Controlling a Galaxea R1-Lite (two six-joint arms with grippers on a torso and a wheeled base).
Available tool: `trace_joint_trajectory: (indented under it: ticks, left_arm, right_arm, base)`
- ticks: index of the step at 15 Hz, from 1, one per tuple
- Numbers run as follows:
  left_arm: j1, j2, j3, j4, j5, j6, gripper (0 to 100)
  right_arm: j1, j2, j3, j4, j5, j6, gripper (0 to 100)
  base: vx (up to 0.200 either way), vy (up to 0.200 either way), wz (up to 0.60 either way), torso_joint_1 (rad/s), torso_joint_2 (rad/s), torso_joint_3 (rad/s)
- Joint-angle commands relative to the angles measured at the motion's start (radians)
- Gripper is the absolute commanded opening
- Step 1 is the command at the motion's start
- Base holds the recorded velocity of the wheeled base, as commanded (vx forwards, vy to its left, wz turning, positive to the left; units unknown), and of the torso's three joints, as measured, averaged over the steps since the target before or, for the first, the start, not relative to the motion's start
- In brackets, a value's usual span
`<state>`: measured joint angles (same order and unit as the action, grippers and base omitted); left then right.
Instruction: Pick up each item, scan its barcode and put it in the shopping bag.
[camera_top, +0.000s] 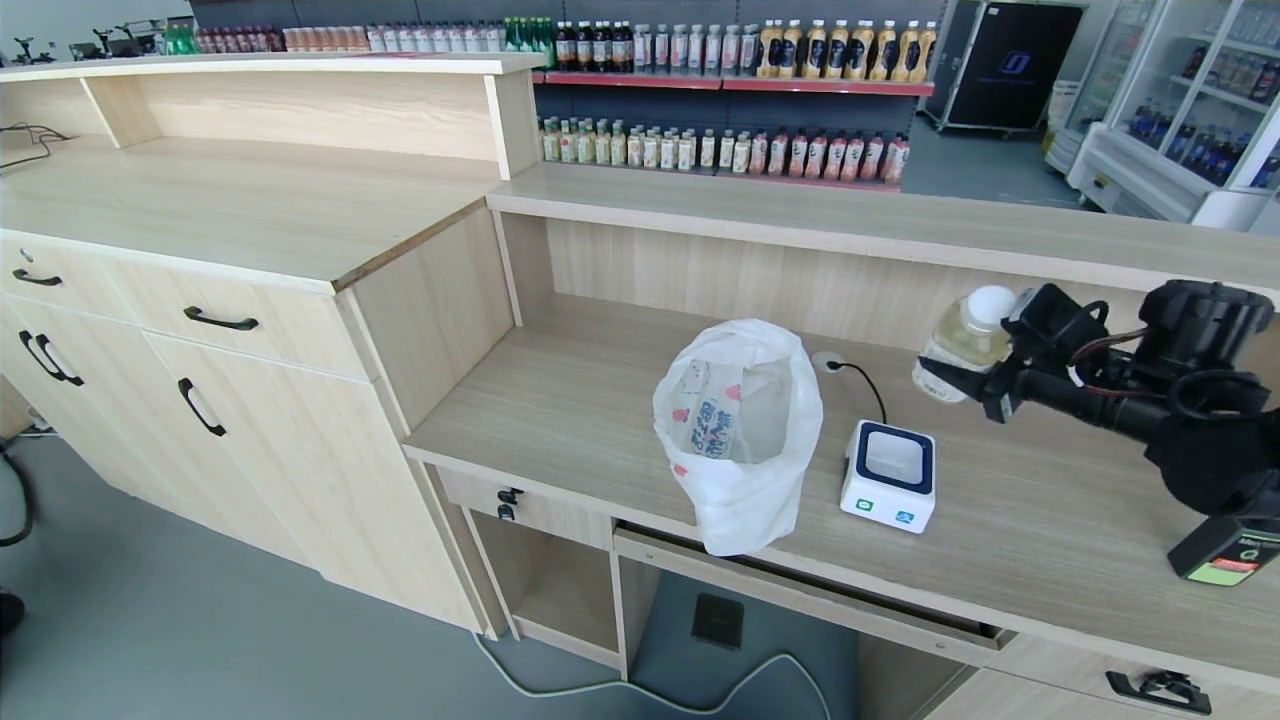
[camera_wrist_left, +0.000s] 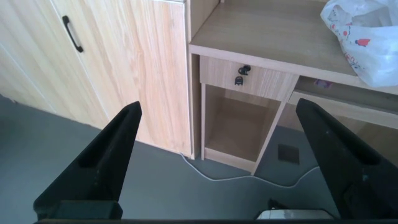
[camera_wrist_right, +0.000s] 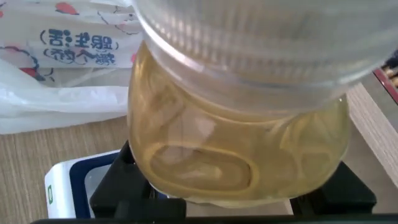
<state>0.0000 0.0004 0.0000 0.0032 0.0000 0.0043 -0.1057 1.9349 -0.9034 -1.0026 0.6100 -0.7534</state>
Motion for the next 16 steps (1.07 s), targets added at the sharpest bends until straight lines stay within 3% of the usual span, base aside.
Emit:
trace_joint_trajectory:
  ticks: [1, 5, 7, 10, 13, 16]
  left_arm:
    - [0.0, 0.0, 0.0, 0.0, 0.0, 0.0, 100]
    - [0.0, 0.0, 0.0, 0.0, 0.0, 0.0, 100]
    - [0.0, 0.0, 0.0, 0.0, 0.0, 0.0, 100]
    - [0.0, 0.0, 0.0, 0.0, 0.0, 0.0, 100]
    - [0.0, 0.0, 0.0, 0.0, 0.0, 0.0, 100]
    - [0.0, 0.0, 0.0, 0.0, 0.0, 0.0, 100]
  right_arm:
    - [-0.094, -0.183, 0.116, 0.001, -0.09, 0.086, 0]
    - [-0.161, -0.22, 0.184, -0.013, -0.153, 0.085, 0]
    - [-0.147, -0.229, 0.186, -0.036, -0.153, 0.094, 0]
    - [0.008, -0.203, 0.143, -0.077, -0.254, 0.137, 0]
    - [0.181, -0.088, -0.011, -0.057, -0.498, 0.27, 0]
    - [0.193, 0.062, -0.026, -0.041, -0.512, 0.295, 0]
  base:
    - [0.0, 0.0, 0.0, 0.0, 0.0, 0.0]
    - [0.0, 0.0, 0.0, 0.0, 0.0, 0.0]
    - [0.0, 0.0, 0.6, 0.0, 0.0, 0.005]
    - [0.0, 0.0, 0.6, -0.002, 0.0, 0.001]
    - [0.0, 0.0, 0.6, 0.009, 0.0, 0.006]
    - [0.0, 0.0, 0.0, 0.0, 0.0, 0.0]
